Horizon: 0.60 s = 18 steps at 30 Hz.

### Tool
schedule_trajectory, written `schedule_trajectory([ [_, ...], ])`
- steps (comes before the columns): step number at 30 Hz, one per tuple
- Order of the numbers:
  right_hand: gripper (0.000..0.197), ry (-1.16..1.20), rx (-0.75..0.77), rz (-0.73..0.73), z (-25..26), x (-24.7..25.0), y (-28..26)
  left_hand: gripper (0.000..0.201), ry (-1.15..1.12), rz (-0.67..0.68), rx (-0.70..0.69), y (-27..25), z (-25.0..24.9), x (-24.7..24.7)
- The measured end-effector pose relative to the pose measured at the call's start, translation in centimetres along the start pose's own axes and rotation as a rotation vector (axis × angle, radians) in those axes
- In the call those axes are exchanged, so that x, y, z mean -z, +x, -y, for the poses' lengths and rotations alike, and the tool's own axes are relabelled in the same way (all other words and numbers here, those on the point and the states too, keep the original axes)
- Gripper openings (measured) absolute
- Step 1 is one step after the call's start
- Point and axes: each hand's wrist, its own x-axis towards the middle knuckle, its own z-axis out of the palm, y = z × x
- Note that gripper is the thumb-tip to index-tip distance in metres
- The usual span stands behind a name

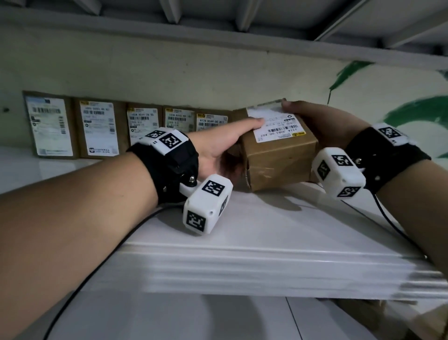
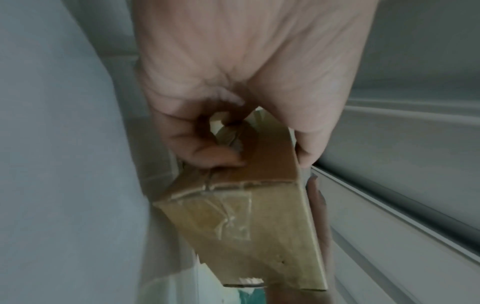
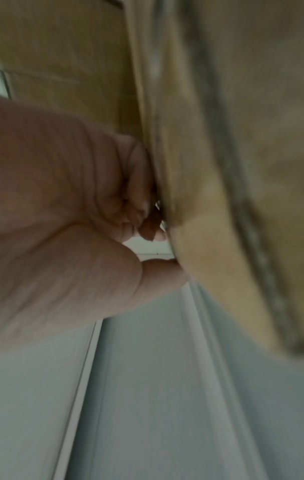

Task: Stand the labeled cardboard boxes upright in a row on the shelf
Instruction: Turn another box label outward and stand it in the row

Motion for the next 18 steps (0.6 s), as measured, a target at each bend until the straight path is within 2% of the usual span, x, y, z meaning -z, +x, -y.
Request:
schedule_trajectory([
  [2,0.054,0.012,0.069,-0.042,-0.2,-0.1,0.0,0.054,-0.018,-0.011,-0.061,-0.4,-0.2,0.3],
  [4,0.046,0.097,0.132,-0.036,-0.5,-0.5,0.1,0.074,-0.039,-0.03,-0.096,-0.5,-0.3,0.6],
  [5,0.042,0.146,0.15,-0.032,-0.7,-0.7,0.1,0.073,-0.064,-0.031,-0.108,-0.6,-0.4,0.8],
  [7,0.042,0.248,0.207,-0.023,-0.8,-0.5,0.4,0.048,-0.136,-0.025,-0.14,-0.9,-0.8,1.0],
  [8,0.034,0.284,0.242,-0.035,-0.6,-0.5,0.5,0.038,-0.173,-0.031,-0.153,-1.0,-0.9,1.1],
  [10,0.019,0.319,0.307,-0.069,-0.3,-0.7,0.6,0.033,-0.213,-0.085,-0.206,-1.0,-1.2,1.4],
  [12,0.027,0.3,0.323,-0.08,-0.4,-0.8,0.7,0.035,-0.258,-0.107,-0.273,-1.0,-1.6,1.6],
  [16,0.068,0.167,0.247,0.105,-1.9,-1.0,0.9,0.03,-0.311,-0.106,-0.334,-0.8,-1.7,2.1],
  [18,0.068,0.123,0.234,0.088,-2.0,-1.5,1.0,0.026,-0.284,-0.111,-0.339,-0.6,-1.5,2.2],
])
